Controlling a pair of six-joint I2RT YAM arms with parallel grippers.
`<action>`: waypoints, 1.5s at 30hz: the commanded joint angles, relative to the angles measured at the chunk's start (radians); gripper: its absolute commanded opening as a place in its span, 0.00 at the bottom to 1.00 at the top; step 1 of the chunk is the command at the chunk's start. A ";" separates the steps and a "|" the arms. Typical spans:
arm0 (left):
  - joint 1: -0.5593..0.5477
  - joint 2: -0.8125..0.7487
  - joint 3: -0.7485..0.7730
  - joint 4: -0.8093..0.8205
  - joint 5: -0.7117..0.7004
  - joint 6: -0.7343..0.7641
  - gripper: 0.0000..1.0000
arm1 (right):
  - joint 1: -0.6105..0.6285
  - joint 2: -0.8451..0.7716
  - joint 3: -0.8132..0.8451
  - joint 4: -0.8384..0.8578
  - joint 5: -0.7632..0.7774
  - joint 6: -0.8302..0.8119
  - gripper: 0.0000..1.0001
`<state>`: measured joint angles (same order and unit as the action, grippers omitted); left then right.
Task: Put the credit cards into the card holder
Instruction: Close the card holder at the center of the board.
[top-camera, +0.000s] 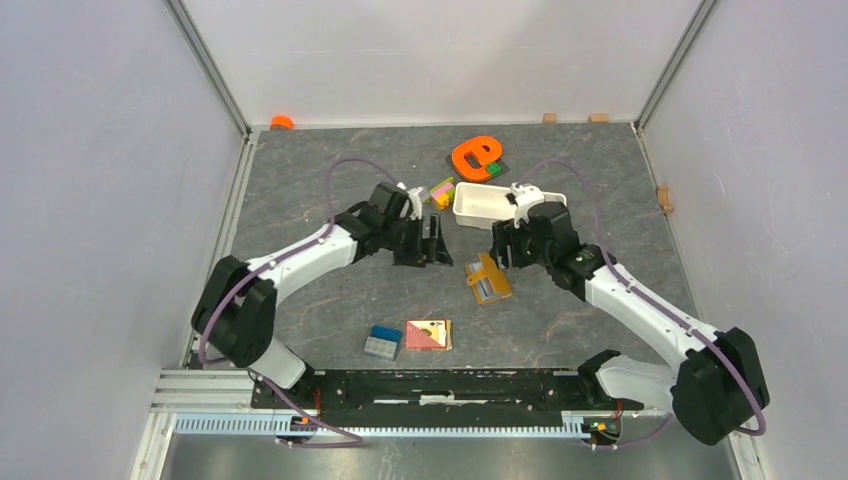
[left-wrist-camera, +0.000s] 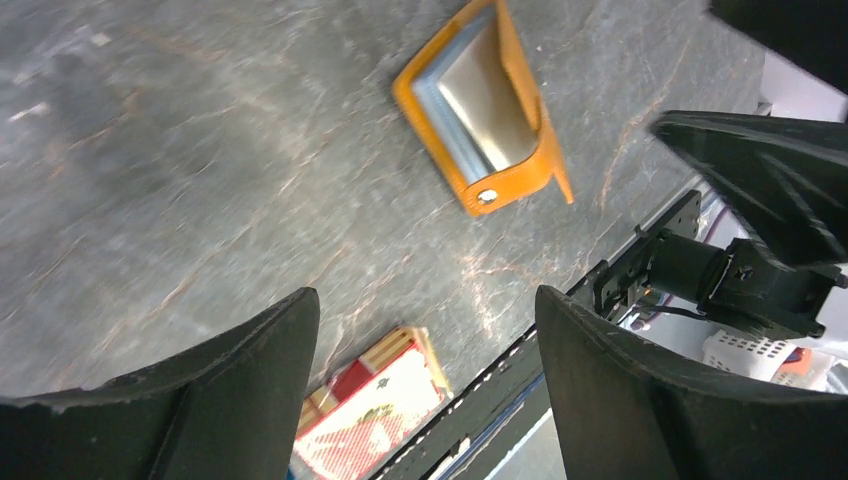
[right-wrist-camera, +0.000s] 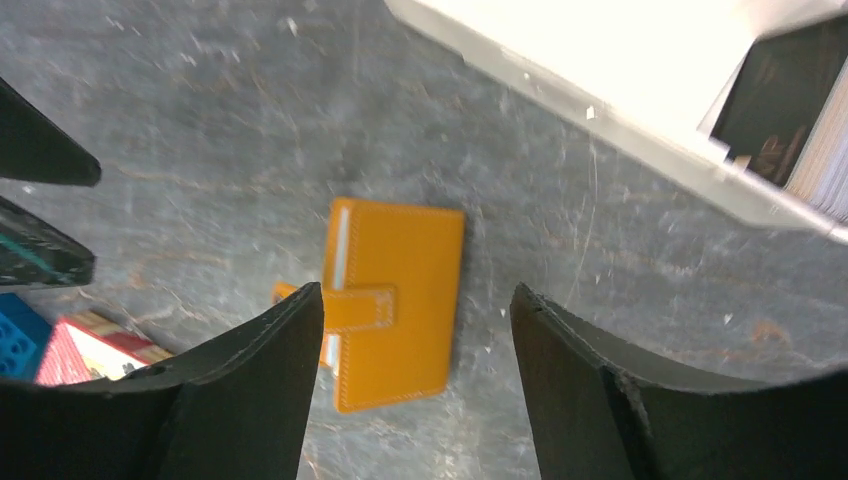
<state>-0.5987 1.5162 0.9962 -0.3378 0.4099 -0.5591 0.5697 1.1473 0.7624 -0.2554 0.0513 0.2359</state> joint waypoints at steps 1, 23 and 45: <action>-0.059 0.111 0.101 0.045 0.003 0.015 0.85 | -0.132 0.027 -0.090 0.043 -0.253 -0.033 0.71; -0.088 0.341 0.173 0.167 0.090 -0.014 0.90 | -0.240 0.233 -0.273 0.276 -0.536 0.017 0.59; -0.145 0.453 0.226 -0.014 -0.052 0.058 0.49 | -0.251 0.168 -0.419 0.440 -0.543 0.207 0.61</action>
<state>-0.7368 1.9388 1.1919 -0.2661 0.4374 -0.5583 0.3374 1.3499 0.4129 0.1623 -0.4934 0.3676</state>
